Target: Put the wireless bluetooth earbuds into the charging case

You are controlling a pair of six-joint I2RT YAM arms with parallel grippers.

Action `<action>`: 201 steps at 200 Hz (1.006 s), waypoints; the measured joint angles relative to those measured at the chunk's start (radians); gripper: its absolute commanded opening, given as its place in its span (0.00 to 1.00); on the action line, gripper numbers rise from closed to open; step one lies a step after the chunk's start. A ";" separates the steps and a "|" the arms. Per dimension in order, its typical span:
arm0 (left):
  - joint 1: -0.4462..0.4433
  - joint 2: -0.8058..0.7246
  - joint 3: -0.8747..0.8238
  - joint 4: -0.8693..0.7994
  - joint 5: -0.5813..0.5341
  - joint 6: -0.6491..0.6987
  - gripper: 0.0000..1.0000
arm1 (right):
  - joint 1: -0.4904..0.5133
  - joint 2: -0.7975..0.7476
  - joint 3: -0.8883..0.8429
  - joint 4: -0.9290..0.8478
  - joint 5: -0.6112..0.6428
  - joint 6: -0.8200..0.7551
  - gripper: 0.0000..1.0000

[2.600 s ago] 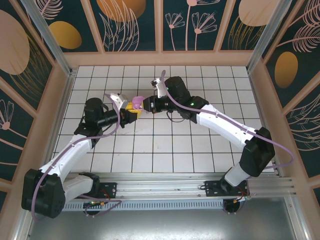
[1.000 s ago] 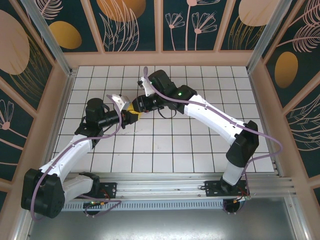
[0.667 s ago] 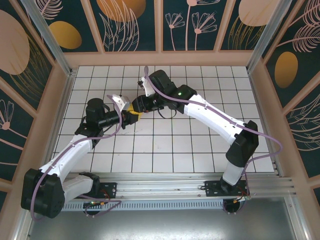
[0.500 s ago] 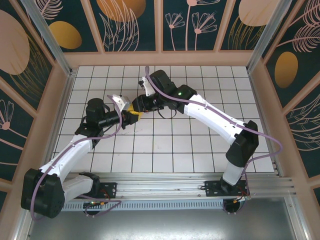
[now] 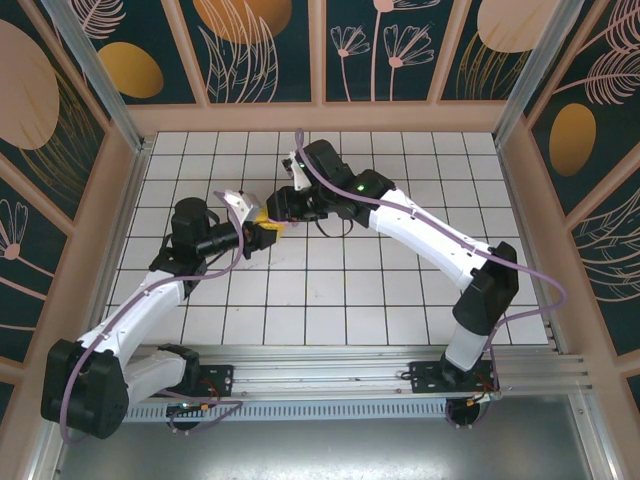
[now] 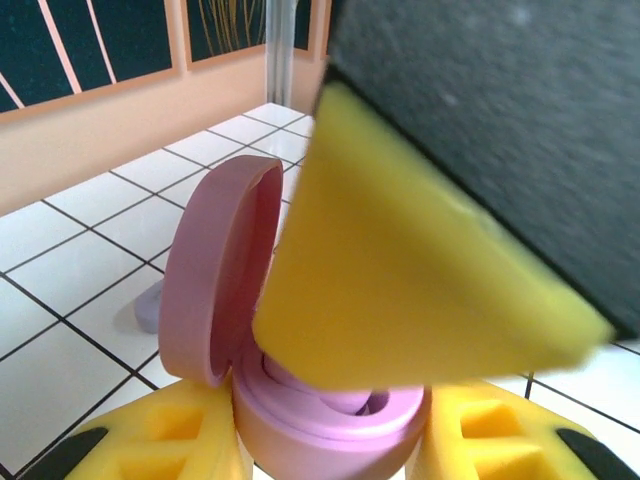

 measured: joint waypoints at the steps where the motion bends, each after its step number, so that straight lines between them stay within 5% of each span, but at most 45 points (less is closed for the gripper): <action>1: 0.000 0.000 -0.001 0.001 0.000 0.000 0.00 | 0.000 -0.001 0.000 0.000 0.002 0.000 0.37; 138: 0.000 0.015 -0.025 0.138 0.004 -0.073 0.00 | -0.014 -0.272 -0.216 0.161 0.043 -0.004 0.37; 201: 0.000 0.016 -0.034 0.146 0.000 -0.092 0.00 | -0.274 -0.367 -0.519 0.257 0.019 0.090 0.29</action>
